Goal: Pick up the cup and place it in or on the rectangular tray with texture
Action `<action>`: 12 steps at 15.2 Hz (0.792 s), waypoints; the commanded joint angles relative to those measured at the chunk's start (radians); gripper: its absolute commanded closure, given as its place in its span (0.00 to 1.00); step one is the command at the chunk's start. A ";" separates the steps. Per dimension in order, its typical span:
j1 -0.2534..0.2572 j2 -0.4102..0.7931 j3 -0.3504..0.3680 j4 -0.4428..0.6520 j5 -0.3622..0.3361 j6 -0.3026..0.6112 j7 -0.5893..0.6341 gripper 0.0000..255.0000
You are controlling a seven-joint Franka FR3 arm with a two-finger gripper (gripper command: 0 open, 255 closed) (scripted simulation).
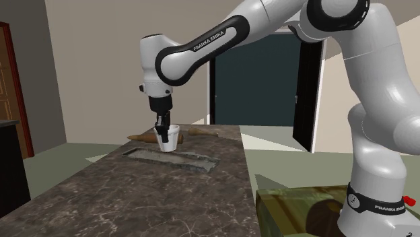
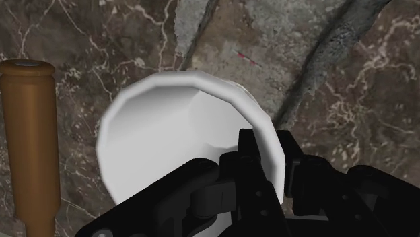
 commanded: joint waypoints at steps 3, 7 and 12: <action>0.000 0.000 0.000 0.000 0.000 0.001 0.000 1.00; 0.000 0.000 0.000 0.000 0.000 0.000 0.000 0.00; 0.010 -0.031 0.007 0.056 0.008 -0.087 -0.006 0.00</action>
